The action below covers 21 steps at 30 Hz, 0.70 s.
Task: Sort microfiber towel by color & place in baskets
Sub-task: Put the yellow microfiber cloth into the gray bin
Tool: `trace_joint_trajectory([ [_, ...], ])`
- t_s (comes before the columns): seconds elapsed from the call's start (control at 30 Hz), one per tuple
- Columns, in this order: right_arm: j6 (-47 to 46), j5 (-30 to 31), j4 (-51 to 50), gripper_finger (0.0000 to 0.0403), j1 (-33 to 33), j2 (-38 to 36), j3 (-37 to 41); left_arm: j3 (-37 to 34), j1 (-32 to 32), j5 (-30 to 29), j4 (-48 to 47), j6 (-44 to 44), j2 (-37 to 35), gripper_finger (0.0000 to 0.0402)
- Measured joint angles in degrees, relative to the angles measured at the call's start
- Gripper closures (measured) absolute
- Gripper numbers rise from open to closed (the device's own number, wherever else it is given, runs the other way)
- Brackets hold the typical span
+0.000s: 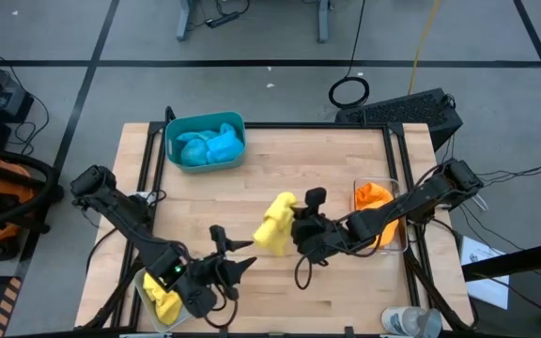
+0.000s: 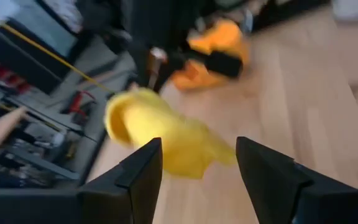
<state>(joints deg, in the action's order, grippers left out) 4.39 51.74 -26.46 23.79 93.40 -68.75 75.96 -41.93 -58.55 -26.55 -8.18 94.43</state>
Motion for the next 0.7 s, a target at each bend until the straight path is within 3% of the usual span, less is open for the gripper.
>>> trace_joint_trajectory([
  [0.1,-3.28,2.1,-1.99,0.04,-1.02,-0.01,0.0,0.9,-0.72,-2.42,1.37,0.07,-0.07,0.0192],
  [0.23,-5.45,2.41,-2.16,0.04,-2.51,0.0,0.0,0.48,-0.92,-1.08,1.71,-0.29,-0.07,0.0192],
  [0.4,-6.3,2.42,-0.29,0.04,-2.88,0.01,0.0,-2.05,1.9,-0.12,2.04,-6.84,-0.02,0.0191],
  [0.6,-2.76,1.64,6.34,0.0401,-1.81,0.0,0.0,-6.27,7.25,1.62,1.82,-11.13,0.0,0.0191],
  [0.7,0.12,-2.09,10.3,0.04,-1.24,-0.01,0.0,-7.02,9.35,0.93,2.07,-12.39,0.01,0.0191],
])
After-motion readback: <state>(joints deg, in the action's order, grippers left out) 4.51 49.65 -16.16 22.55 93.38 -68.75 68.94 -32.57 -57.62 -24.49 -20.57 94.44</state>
